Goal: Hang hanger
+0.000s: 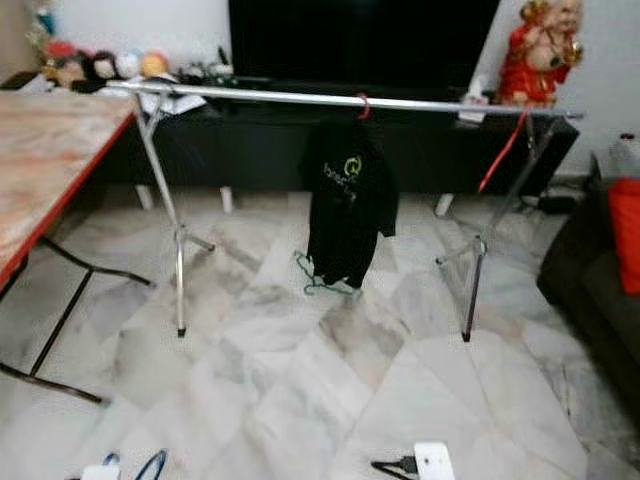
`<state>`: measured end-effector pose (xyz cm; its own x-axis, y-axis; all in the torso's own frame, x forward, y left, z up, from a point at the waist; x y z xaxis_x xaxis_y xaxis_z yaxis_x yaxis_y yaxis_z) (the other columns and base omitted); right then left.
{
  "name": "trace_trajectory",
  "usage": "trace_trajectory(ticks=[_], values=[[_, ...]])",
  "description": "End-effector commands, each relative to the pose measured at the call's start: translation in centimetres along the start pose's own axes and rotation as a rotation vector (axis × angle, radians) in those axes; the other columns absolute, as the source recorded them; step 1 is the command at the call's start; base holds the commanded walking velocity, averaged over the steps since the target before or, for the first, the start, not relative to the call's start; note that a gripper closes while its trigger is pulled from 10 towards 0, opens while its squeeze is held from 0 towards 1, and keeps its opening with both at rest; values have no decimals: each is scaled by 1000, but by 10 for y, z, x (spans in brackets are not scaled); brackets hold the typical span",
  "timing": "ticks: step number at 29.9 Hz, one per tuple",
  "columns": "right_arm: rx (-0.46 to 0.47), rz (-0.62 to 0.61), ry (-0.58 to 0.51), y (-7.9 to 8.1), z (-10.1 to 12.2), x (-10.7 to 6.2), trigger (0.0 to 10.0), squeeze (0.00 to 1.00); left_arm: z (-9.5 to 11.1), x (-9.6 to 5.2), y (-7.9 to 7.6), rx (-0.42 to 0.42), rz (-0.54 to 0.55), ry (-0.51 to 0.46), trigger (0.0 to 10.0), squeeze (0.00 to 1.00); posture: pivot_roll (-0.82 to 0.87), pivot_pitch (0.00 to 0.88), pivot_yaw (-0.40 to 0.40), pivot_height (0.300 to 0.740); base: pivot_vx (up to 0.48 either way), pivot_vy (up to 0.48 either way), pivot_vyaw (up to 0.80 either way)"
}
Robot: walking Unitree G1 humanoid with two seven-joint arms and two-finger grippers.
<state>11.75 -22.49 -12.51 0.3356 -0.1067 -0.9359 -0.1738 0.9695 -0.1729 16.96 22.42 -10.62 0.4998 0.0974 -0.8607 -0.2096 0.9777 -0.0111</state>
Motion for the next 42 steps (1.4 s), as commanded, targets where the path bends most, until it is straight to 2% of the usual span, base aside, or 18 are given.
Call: trace_trajectory(ticks=[1, 6, 10, 16, 24, 31, 35, 42], values=[[-11, 10, -63, 6, 24, 2, 10000, 0, -6, -2, 14, 21, 32, 23, 10000, 0, -24, 0, -65, 740, 337, 0, 0], [-5, 10, -68, 6, 25, 2, 10000, 0, -8, -2, 13, 26, 30, 28, 10000, 0, -23, 0, -65, 740, 337, 0, 0], [-1, 10, -73, 5, 26, 2, 10000, 0, -19, -5, 17, 34, 33, 49, 10000, 0, -23, 0, -64, 740, 338, 0, 0], [10, 17, -81, 10, 29, 2, 10000, 0, -23, -6, 20, 44, 31, 61, 10000, 0, -25, 0, -61, 740, 339, 0, 0], [11, 22, -90, 14, 33, 2, 10000, 0, -20, -7, 26, 52, 35, 59, 10000, 0, -26, 0, -60, 740, 337, 0, 0], [-4, 15, -97, 1, 35, 2, 10000, 0, -14, -7, 31, 64, 39, 50, 10000, 0, -30, 0, -55, 740, 339, 0, 0], [2, 10, -93, -2, 33, 1, 10000, 0, -6, -5, 28, 69, 34, 37, 10000, 0, -28, 0, -55, 740, 345, 0, 0], [0, 17, -91, 3, 32, 2, 10000, 0, -7, -5, 25, 73, 31, 39, 10000, 0, -26, 0, -48, 740, 355, 0, 0]])
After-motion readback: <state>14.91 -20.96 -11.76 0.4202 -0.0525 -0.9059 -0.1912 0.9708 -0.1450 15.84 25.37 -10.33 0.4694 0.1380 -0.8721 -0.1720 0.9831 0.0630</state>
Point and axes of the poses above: a point about 5 cm out from each wrist's last joint towards the gripper, its own x axis pointing out of the wrist towards the gripper, its own z axis along the axis of the wrist's last joint, y = z × x, the point moved 2 cm from there along x, pointing out of the wrist towards the gripper, and after that the axes turned 12 degrees about -x, right-handed, at the moved point
